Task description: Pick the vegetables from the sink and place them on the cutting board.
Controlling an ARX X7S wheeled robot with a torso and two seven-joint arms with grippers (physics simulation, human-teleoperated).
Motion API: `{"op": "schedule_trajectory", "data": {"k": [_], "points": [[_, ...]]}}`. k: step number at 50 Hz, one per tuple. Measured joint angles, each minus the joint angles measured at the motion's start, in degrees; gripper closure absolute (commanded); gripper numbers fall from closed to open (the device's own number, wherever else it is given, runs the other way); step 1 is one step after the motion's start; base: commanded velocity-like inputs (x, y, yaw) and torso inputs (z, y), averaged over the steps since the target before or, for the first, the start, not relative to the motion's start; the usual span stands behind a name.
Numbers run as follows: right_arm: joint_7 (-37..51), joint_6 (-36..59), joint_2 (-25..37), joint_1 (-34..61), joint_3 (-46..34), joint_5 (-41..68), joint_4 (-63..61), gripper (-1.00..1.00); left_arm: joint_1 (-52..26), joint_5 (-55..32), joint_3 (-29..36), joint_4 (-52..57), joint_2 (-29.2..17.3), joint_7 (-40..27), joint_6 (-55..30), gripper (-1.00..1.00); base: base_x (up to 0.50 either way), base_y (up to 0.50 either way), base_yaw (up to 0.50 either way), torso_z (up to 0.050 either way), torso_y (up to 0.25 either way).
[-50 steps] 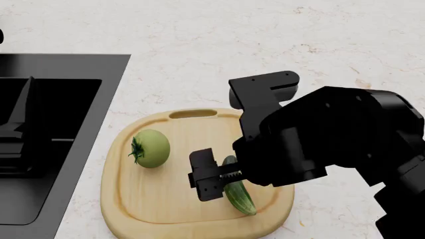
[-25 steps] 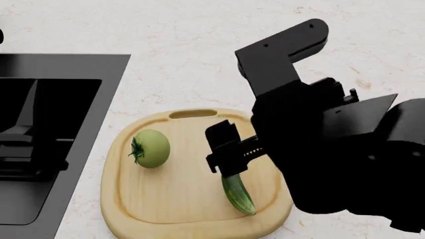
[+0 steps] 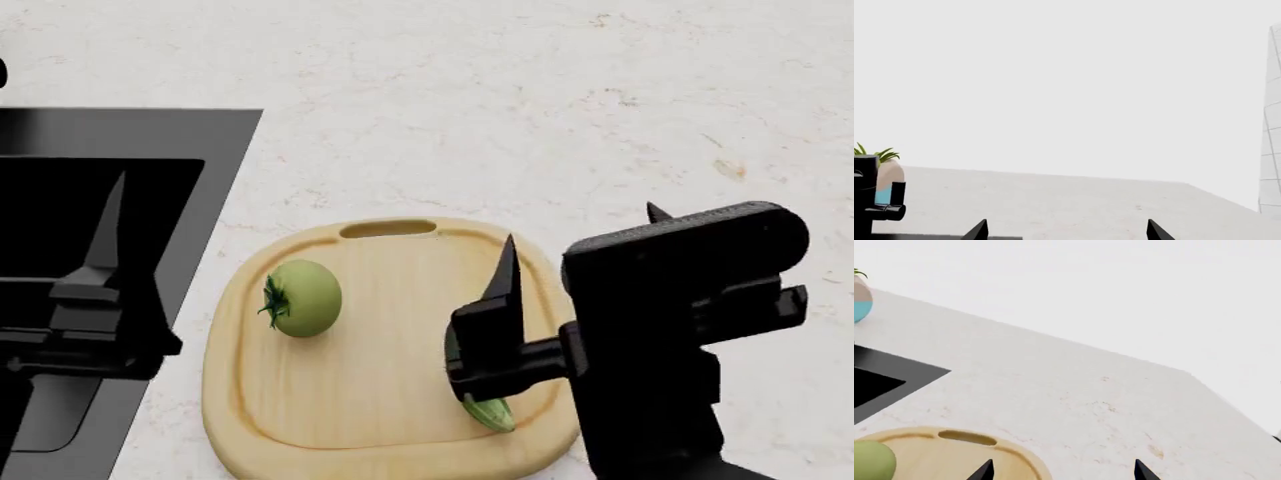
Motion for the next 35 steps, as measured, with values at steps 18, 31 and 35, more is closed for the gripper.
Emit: {"op": "schedule_trajectory", "data": {"k": [18,31,35], "points": [[7.0,-8.6,4.3,-6.2,3.0,-3.6,-8.3,-1.0,0.2,1.5,1.6,3.8,-0.3,-2.4,-0.3,-1.0,0.0,0.0,0.0,0.0,0.0],[12.3,-11.1,6.0,-7.5,5.0,-5.7,-14.6,-1.0,0.5,-0.6,-0.6,9.2,-2.0,-5.2,-0.6,-1.0,0.0,0.0,0.0,0.0,0.0],[14.4,-11.7,7.0,-7.9,5.7,-6.8,-16.9,-1.0,0.5,-1.7,-1.4,10.4,-2.6,-6.1,-0.5,-1.0,0.0,0.0,0.0,0.0,0.0]]}}
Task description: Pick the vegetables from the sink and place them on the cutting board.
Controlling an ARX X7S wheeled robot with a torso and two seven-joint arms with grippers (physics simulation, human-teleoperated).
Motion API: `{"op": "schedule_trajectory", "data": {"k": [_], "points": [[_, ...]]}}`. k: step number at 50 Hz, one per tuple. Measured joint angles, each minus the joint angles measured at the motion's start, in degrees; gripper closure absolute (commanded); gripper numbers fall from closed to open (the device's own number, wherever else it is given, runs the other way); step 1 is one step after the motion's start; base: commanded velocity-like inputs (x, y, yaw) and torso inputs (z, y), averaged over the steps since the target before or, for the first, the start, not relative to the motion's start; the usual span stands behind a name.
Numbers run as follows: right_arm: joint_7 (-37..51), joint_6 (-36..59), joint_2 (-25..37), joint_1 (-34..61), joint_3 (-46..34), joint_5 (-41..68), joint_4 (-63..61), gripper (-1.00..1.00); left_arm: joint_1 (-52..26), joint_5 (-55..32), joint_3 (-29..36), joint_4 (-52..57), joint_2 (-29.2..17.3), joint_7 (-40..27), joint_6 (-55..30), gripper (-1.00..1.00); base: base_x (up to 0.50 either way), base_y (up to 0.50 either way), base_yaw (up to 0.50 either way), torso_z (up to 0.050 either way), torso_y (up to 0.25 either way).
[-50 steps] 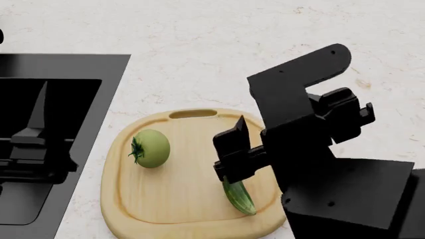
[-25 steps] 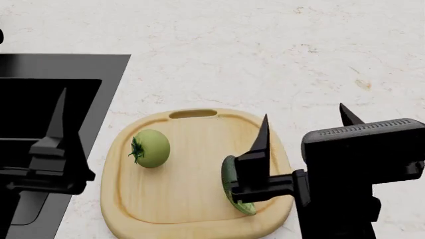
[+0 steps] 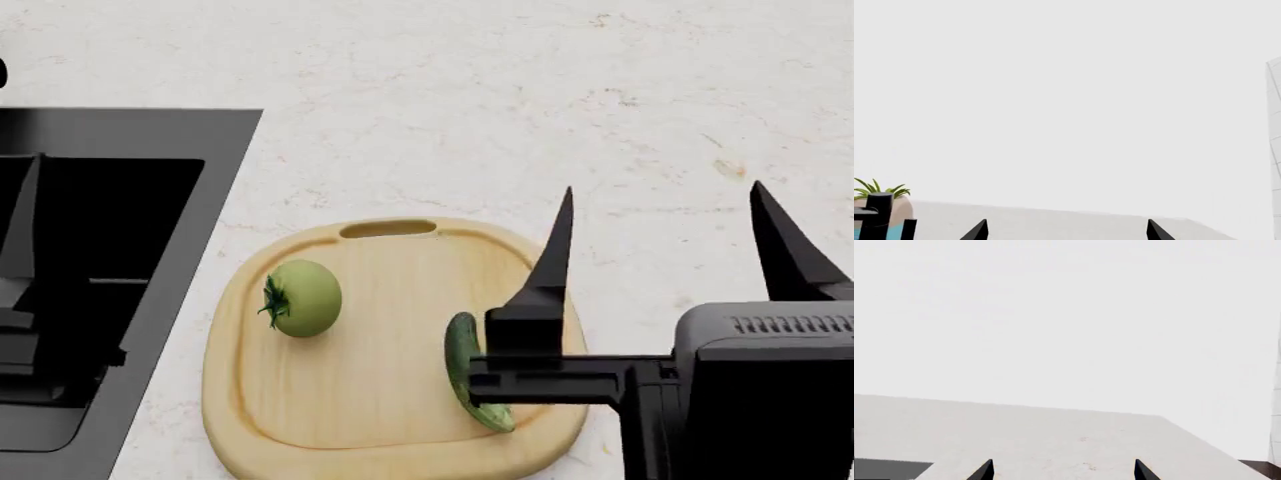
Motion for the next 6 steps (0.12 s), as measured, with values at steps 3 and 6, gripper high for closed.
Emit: {"op": "schedule_trajectory", "data": {"k": [3,6], "points": [[1.6,-0.8,0.8,-0.6,0.6,-1.0,-1.6,-1.0,-0.1,-1.1,-0.3,0.8,-0.9,-1.2,0.6,-1.0,0.0,0.0,0.0,0.0,0.0],[3.1,-1.4,1.5,-1.1,1.1,-1.9,-3.1,-1.0,-0.3,-2.4,0.2,1.4,-2.7,-3.1,2.1,-1.0,0.0,0.0,0.0,0.0,0.0]]}}
